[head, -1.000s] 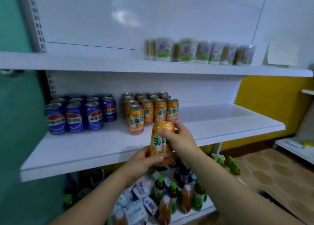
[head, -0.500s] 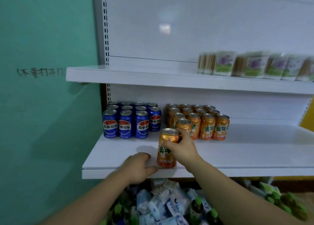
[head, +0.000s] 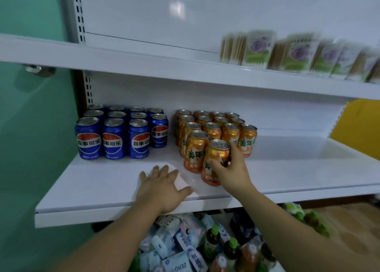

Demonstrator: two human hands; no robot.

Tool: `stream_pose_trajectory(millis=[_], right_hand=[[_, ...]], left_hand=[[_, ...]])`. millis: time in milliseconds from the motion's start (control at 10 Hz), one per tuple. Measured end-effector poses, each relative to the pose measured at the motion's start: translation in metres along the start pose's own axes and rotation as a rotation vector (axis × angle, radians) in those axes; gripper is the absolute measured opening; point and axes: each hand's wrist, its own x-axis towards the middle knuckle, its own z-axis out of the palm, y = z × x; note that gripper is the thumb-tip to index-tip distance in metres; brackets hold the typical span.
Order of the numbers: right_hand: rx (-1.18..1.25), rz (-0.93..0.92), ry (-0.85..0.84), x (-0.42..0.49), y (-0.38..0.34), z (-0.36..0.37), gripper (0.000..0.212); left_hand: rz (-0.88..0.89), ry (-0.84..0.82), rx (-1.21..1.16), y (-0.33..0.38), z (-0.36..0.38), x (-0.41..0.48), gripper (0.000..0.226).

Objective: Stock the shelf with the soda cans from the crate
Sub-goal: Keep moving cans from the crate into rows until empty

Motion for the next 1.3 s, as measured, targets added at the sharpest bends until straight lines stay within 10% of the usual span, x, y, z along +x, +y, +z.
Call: stream_pose_trajectory(millis=[700,1000,1300], right_hand=[[-0.061,-0.062,0.087,0.039,0.032,0.011,0.065],[-0.252,-0.104,0.103,0.037,0.019,0.024,0.113],[-0.352,-0.063,0.048,0.038,0.014,0.031,0.110]], left_hand=[[-0.004,0.030,-0.005,0.002,0.006,0.001,0.086],[-0.005,0.042,-0.006,0.002,0.006,0.001,0.085],[-0.004,0.033,-0.007,0.001,0.005,0.000,0.085]])
